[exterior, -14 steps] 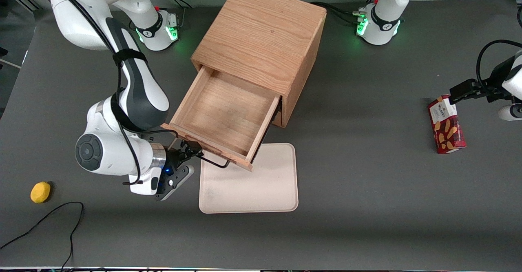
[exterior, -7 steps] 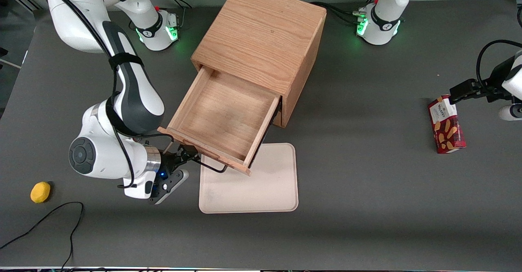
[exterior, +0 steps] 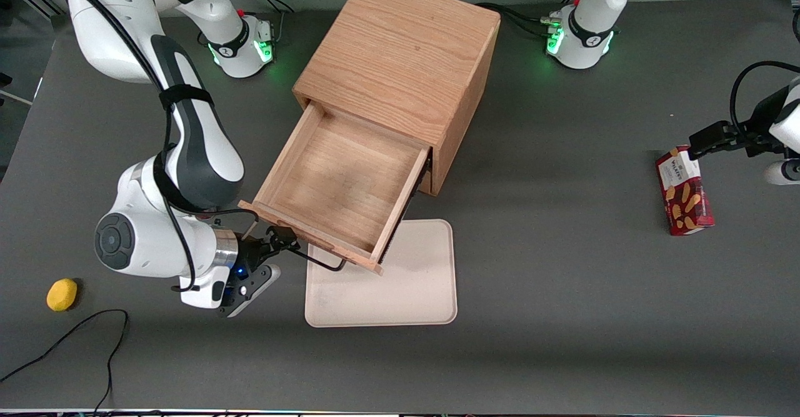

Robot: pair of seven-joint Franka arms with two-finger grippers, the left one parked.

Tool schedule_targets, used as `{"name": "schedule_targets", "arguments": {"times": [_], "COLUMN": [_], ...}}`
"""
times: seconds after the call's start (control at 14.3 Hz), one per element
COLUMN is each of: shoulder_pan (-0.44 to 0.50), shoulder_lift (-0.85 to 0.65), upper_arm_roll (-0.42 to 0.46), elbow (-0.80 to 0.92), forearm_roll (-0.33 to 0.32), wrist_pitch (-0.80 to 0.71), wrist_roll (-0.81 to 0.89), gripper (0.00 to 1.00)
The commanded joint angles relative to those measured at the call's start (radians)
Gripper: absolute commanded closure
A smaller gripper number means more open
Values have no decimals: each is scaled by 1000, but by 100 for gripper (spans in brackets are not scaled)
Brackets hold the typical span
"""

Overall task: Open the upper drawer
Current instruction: 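Keep pulling the drawer further out toward the white tray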

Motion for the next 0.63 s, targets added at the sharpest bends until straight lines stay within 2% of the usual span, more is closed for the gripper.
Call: {"name": "schedule_targets", "arguments": {"times": [0.0, 0.56], "shoulder_pan": [-18, -38], "shoulder_lift": [20, 20], "upper_arm_roll": [5, 5], "elbow": [40, 72], "forearm_roll": [43, 71], "wrist_pitch": [1, 2], "wrist_roll": [-17, -14], "gripper": [0, 0]}}
